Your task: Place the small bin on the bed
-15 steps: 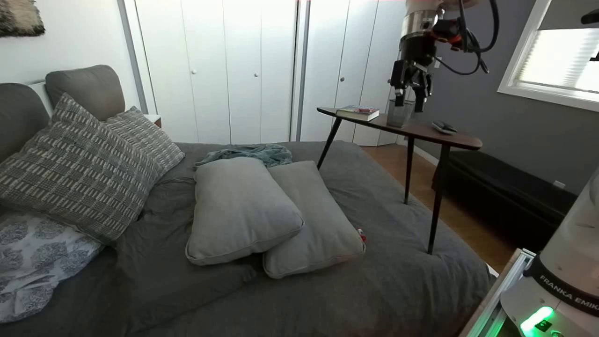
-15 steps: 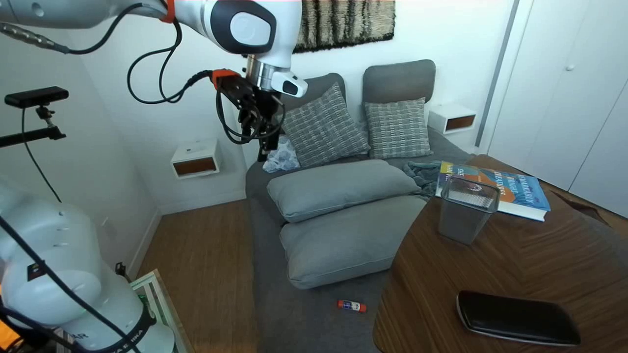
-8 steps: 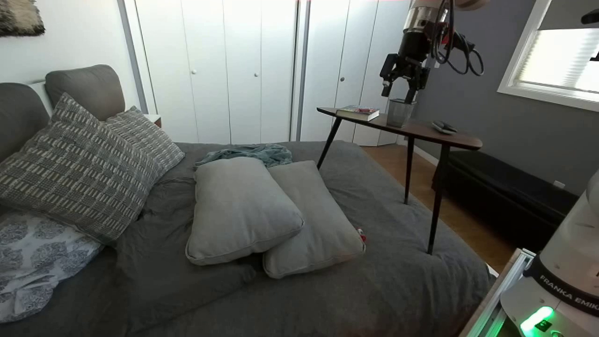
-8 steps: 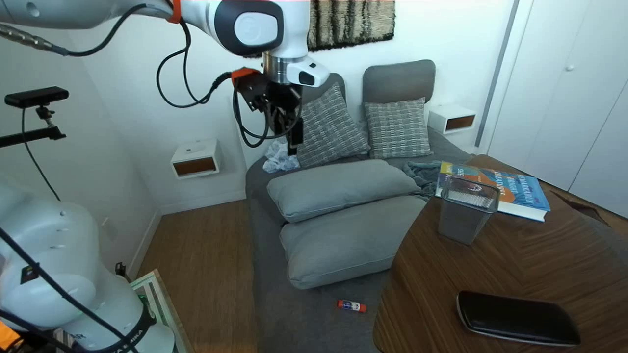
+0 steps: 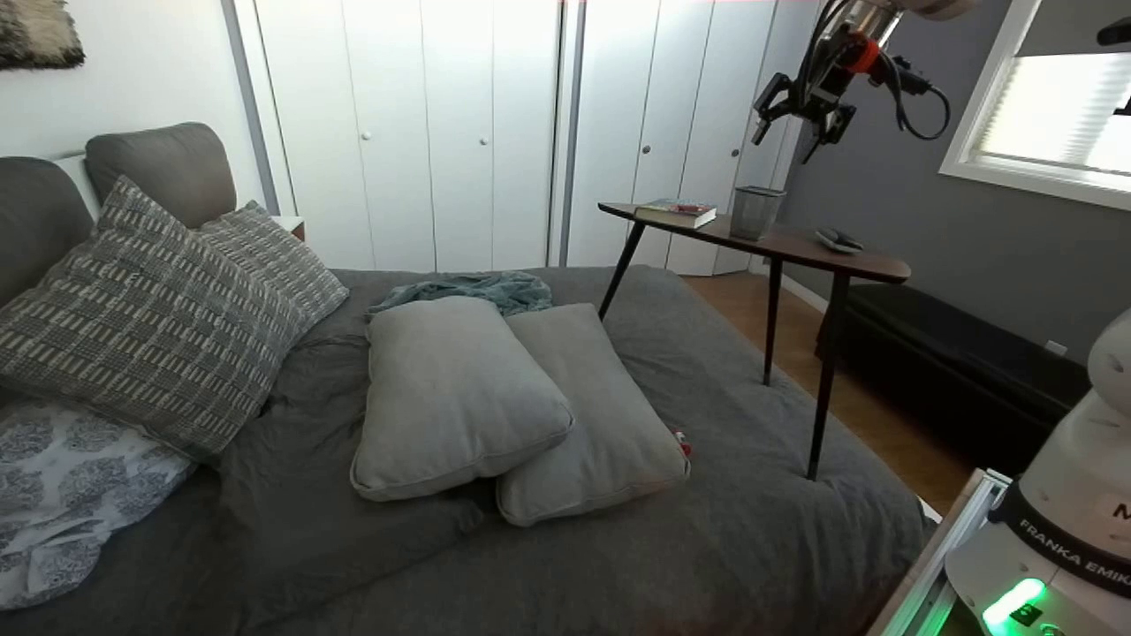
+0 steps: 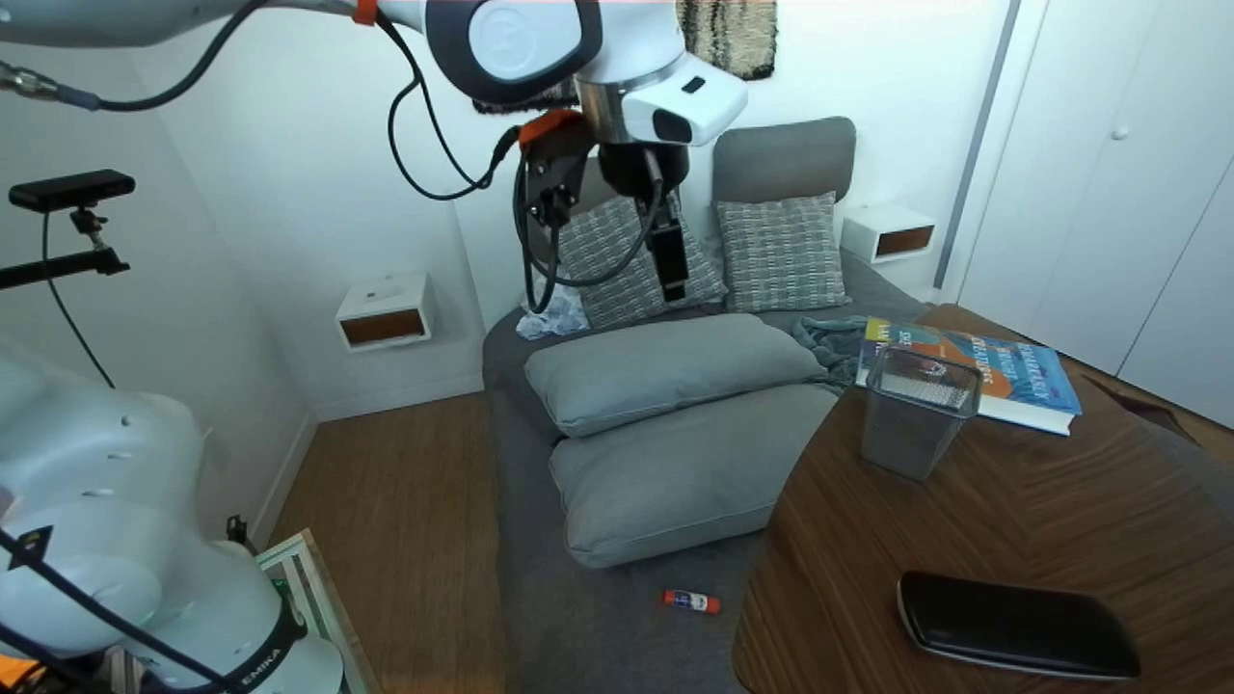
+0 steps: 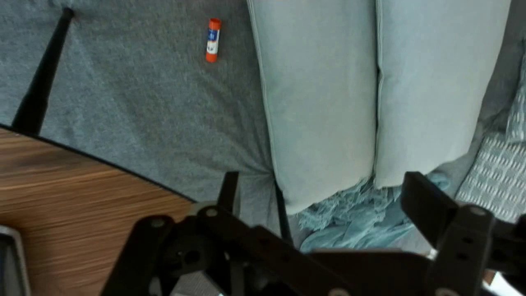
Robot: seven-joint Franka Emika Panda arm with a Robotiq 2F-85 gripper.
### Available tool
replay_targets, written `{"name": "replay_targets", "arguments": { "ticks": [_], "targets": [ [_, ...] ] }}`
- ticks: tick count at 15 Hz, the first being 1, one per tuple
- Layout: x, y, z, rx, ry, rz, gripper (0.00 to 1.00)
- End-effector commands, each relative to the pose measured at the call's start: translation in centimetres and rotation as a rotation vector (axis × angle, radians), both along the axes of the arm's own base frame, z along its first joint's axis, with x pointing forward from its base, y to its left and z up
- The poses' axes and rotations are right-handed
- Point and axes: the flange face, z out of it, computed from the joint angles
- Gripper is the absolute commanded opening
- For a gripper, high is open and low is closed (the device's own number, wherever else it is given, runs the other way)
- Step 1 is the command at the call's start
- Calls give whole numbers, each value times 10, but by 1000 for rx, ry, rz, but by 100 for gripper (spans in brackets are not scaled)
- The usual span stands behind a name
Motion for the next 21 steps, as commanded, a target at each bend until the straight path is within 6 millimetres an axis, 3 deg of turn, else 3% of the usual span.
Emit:
{"name": "replay_targets", "arguments": {
  "ticks": [1,3,4,8,10,16,21],
  "targets": [
    [-4,-32,16,-25,-79,-182,100],
    [-8,-47,21,-26,-112,-288,100],
    [-7,-39,14,-15,-88,-199,100],
    [-9,-48,17,-13,-102,-263,100],
    [14,-56,2,-5,-148,-431,100],
    [48,-129,-42,36,-176,-741,100],
    [61,-177,-58,38,-170,-939,100]
  ]
}}
